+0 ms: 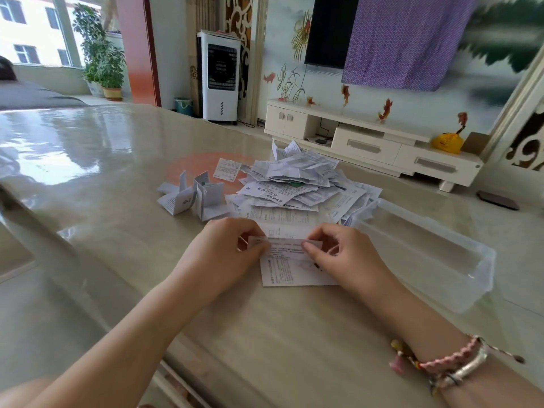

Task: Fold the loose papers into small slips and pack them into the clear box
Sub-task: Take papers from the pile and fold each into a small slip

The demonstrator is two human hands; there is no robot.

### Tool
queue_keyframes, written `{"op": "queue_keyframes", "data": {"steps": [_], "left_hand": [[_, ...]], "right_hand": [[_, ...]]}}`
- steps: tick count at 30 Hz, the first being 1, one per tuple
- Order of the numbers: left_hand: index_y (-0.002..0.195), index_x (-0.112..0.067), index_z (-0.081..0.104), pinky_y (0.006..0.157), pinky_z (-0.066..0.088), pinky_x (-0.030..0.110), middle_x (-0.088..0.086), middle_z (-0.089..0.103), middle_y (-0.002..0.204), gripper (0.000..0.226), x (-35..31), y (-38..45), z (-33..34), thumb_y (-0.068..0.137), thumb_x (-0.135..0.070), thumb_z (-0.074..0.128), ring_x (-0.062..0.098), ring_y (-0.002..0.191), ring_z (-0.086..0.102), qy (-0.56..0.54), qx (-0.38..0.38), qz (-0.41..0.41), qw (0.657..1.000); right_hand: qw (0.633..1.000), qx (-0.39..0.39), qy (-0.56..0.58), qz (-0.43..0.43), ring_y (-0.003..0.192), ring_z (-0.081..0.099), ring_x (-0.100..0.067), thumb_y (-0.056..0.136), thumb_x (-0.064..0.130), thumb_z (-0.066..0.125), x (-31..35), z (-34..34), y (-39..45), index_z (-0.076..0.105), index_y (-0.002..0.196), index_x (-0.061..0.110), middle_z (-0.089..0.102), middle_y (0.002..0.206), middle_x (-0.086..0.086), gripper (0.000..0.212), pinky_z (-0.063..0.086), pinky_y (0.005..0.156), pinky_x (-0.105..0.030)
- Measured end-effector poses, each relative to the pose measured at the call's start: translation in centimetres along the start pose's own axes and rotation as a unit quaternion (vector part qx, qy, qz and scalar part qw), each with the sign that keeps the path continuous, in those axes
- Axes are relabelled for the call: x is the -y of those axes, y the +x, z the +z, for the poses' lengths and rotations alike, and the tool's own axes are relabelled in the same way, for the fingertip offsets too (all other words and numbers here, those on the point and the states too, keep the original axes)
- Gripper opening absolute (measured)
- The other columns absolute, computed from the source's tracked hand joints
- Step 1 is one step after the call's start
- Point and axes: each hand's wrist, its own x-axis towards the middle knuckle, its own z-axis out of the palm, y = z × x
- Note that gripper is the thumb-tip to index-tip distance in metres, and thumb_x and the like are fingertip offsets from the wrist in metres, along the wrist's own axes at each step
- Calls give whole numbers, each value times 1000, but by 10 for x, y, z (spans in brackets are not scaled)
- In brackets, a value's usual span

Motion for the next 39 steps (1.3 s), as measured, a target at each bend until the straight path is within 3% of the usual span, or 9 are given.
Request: {"op": "queue_keyframes", "data": {"steps": [5,8,11,18,22,27,31,35,39], "left_hand": [[105,-30,64,78,51,33,-13,61,86,17,-3,2,6,89,-38,61,10,82,56,49,-5,-42,998],[123,-29,51,88,46,33,-9,53,102,37,-8,1,11,89,-40,62,17,101,53,107,4,-44,993],[124,-30,49,96,41,34,-4,48,118,39,-11,0,10,89,-42,62,21,114,48,136,5,-38,990],[108,-30,59,90,43,33,-9,49,109,23,-11,-2,9,88,-37,65,18,104,51,125,-11,-2,992],[98,-30,59,70,41,28,-15,50,86,20,-12,-4,6,83,-40,68,8,78,50,61,-42,17,997],[107,-34,54,75,49,23,-18,58,90,35,-18,-11,6,78,-32,75,-2,83,56,-27,-56,41,997],[114,-35,51,78,54,24,-20,60,103,43,-22,-14,11,79,-26,76,-3,101,57,-85,-40,55,994],[109,-26,60,78,56,31,-15,67,95,32,-28,-15,11,83,-12,71,-3,88,64,-129,-29,66,989],[92,-30,63,73,57,36,-10,70,76,27,-27,-12,9,81,-7,71,3,71,67,-131,-51,33,990]], "right_hand": [[996,-1,-92,18,70,54,-6,88,30,67,-2,4,5,58,93,21,57,74,9,13,39,60,-17],[985,4,-173,-8,97,49,-11,88,30,65,-2,6,4,51,111,22,48,98,8,28,40,81,-23],[976,-11,-209,-65,112,41,-12,87,30,65,0,6,3,51,122,27,43,117,6,38,37,97,-29],[958,35,-228,-167,96,59,-11,92,39,57,-1,6,2,68,106,24,67,101,10,23,41,90,-32],[944,-8,-270,-190,75,62,-17,90,29,50,5,9,0,68,92,21,67,78,6,20,47,77,-35],[975,-42,-168,-141,77,64,-8,90,20,60,8,5,-4,68,94,21,69,82,9,9,39,68,-21],[987,-7,-40,-156,90,63,0,92,20,62,10,4,-7,70,98,22,70,93,14,11,50,81,-25],[980,-33,-35,-195,92,58,-4,90,27,58,14,9,-7,70,99,23,61,95,13,15,48,86,-37],[983,-48,-24,-176,87,55,-4,89,28,64,15,11,-7,60,99,24,53,95,14,11,49,80,-38]]}}
